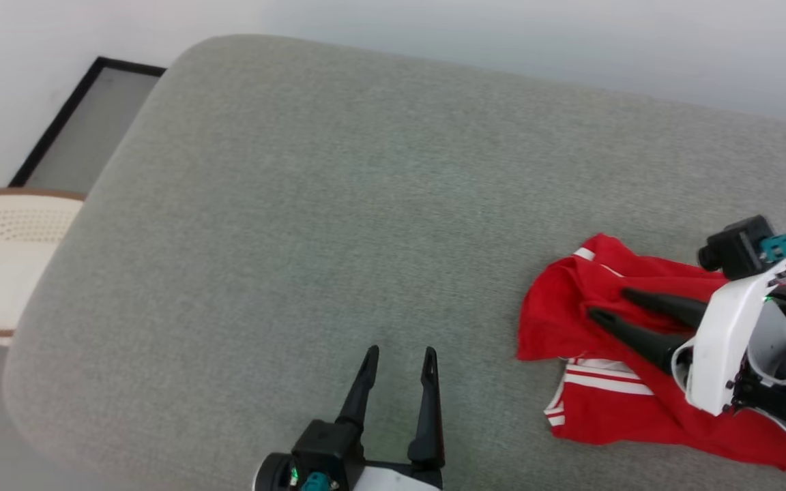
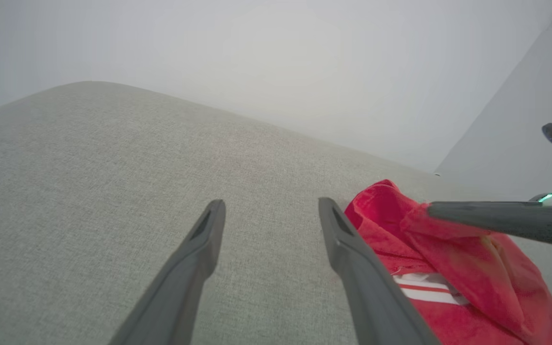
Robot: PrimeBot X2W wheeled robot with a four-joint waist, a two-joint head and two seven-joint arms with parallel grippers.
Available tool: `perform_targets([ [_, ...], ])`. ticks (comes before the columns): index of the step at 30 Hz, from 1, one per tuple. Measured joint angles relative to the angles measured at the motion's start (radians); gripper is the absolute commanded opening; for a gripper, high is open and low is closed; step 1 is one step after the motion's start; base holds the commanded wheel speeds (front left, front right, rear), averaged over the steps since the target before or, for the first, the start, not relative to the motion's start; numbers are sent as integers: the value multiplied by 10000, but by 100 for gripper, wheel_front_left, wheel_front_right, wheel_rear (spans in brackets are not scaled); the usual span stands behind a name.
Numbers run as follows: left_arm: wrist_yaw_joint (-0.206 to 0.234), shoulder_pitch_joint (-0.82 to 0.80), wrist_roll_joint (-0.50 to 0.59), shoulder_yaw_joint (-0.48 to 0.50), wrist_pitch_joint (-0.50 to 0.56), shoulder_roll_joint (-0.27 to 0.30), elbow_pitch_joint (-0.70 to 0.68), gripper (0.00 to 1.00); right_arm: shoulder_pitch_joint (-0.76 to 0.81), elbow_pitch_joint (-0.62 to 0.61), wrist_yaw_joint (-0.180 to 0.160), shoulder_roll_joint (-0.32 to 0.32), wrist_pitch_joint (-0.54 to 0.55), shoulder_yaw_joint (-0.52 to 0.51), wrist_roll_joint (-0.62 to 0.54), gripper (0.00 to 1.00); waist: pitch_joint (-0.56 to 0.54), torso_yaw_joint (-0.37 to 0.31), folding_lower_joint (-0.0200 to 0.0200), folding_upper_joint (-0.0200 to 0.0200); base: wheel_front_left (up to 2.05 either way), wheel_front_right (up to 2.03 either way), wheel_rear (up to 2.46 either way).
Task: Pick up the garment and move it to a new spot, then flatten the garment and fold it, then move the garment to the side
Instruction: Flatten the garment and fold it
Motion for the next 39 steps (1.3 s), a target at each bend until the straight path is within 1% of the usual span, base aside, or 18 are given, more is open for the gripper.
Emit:
perform_targets([
  [5, -127, -211, 113, 190, 0, -2, 238, 100, 433, -104, 0, -86, -303, -721, 4, 100, -76, -361, 0, 0, 0, 0, 0],
  [8, -251, -344, 138, 320, 0, -2, 449, 100, 904, -23, 0, -222, -713, -1112, 10, 100, -155, -630, 0, 0, 0, 0, 0],
  [15, -736, -805, 194, 558, 0, -4, 1047, 100, 1845, 366, 0, -631, -2219, -1996, -134, 100, -337, -1397, 0, 0, 0, 0, 0],
  [17, -826, -966, 221, 642, 0, -2, 1210, 100, 2020, 464, 2, -715, -2698, -2157, -393, 100, -369, -1632, 0, 0, 0, 0, 0],
  [27, -1283, -1307, 522, 1390, 0, 36, 1965, 100, 2829, 949, 2, -934, -4633, -2483, -1275, 100, -683, -2615, -1, 0, 0, 0, 0],
  [32, -1524, -932, 573, 1774, 0, 276, 2004, 100, 3226, 1267, 2, -734, -5129, -3078, -1695, 100, -1036, -2957, 0, 0, 0, 0, 0],
  [39, -1580, -35, 725, 2270, 0, 867, 1695, 100, 4319, 1197, 0, 84, -5298, -4358, -2291, 100, -1632, -3360, 0, 0, 0, 0, 0],
])
